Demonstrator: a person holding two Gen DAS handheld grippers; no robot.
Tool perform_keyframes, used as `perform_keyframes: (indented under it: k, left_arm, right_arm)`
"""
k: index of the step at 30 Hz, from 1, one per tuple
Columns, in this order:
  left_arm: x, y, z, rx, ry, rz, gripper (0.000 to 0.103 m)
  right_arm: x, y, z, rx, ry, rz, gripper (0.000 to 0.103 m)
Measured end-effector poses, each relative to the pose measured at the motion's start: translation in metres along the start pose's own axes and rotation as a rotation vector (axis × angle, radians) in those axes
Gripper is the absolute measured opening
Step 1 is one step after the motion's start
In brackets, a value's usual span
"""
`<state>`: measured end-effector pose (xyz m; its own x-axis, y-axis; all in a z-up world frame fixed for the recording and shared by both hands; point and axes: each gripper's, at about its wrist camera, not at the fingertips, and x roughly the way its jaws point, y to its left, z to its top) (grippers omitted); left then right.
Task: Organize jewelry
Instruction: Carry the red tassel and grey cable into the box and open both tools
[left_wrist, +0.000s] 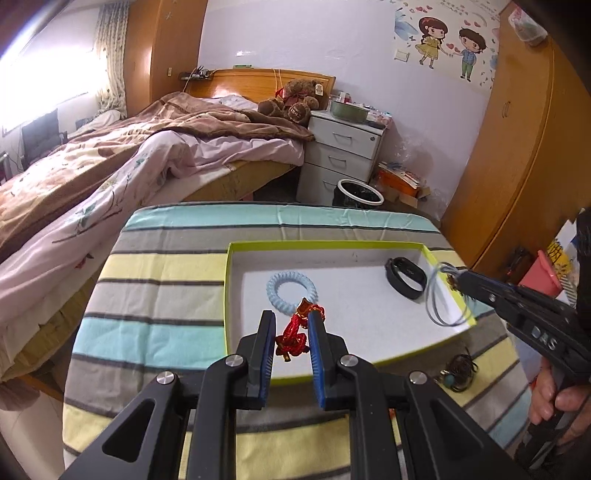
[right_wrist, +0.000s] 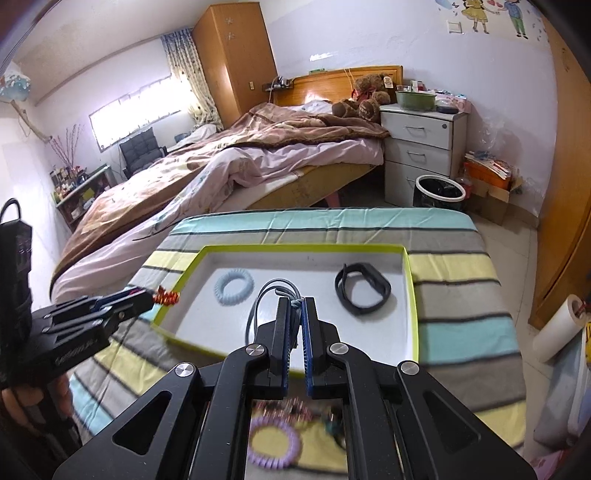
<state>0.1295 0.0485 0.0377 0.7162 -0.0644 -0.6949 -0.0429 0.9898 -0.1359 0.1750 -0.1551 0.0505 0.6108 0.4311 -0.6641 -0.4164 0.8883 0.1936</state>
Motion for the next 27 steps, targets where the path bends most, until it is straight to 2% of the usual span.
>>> perform_keyframes:
  k: [2,4,10,14,27]
  left_arm:
    - [0.009,-0.001,0.003,0.017,0.001,0.016,0.018]
    - [0.019,0.001,0.004,-0.003,0.019,-0.004,0.018]
    - [0.046,0.007,0.005,-0.020,0.056,-0.003,0.018]
    - [0.062,0.011,0.003,-0.008,0.081,0.049,0.018]
    - [0.082,0.018,-0.001,-0.023,0.129,0.041,0.018]
  right_arm:
    - [0.012,-0.002,0.006,0.003,0.013,-0.002,0.006]
    - [0.030,-0.004,0.012,0.008,0.039,-0.005,0.006]
    - [0.071,-0.002,0.020,-0.015,0.099,-0.009,0.006]
    - [0.093,0.000,0.023,-0.031,0.130,-0.007,0.006]
    - [0.125,0.001,0.027,-0.055,0.181,-0.019,0.006]
